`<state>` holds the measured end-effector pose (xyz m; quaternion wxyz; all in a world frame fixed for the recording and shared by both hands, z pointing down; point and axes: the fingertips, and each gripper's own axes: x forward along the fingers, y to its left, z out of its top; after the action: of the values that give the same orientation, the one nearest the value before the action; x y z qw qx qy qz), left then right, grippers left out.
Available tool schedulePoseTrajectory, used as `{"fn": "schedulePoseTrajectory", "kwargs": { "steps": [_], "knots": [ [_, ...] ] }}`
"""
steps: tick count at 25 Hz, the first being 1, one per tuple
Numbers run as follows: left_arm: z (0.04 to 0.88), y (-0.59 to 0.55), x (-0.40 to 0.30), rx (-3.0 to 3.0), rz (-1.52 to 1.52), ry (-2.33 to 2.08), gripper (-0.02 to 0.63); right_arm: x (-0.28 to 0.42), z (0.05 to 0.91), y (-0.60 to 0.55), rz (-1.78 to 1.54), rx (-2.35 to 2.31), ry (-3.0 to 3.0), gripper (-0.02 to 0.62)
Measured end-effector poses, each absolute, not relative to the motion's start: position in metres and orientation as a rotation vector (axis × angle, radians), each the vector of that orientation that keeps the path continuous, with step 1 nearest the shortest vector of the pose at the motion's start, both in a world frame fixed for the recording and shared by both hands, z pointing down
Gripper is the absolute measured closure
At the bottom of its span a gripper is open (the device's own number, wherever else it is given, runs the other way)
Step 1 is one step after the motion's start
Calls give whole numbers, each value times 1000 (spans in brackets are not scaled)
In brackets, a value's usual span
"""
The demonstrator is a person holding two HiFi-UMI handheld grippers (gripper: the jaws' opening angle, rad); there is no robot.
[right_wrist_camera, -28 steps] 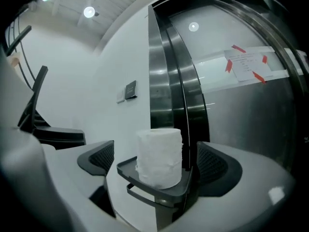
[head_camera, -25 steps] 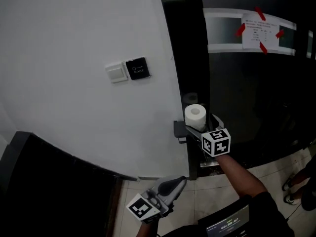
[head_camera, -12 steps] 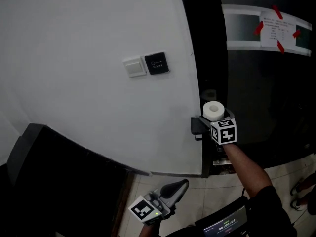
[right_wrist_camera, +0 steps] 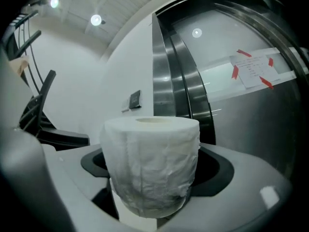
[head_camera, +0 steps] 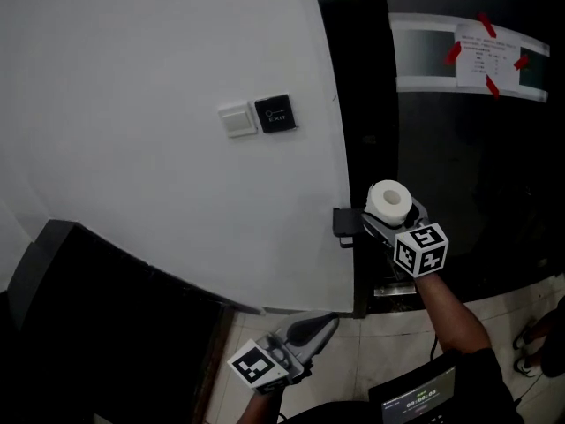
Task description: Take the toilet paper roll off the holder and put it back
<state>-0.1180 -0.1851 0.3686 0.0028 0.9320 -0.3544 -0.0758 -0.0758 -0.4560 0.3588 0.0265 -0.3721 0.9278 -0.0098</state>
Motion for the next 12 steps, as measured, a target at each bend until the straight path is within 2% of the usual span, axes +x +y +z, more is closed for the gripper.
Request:
{"fn": "schedulePoseTrajectory", "kwargs": {
  "steps": [7, 12],
  "knots": [
    [362, -182, -90, 2993, -268, -1003, 611, -22, 352, -329, -335, -818, 2683, 137],
    [356, -183, -66, 3016, -294, -948, 611, 12, 362, -265, -427, -754, 2656, 137]
  ]
}}
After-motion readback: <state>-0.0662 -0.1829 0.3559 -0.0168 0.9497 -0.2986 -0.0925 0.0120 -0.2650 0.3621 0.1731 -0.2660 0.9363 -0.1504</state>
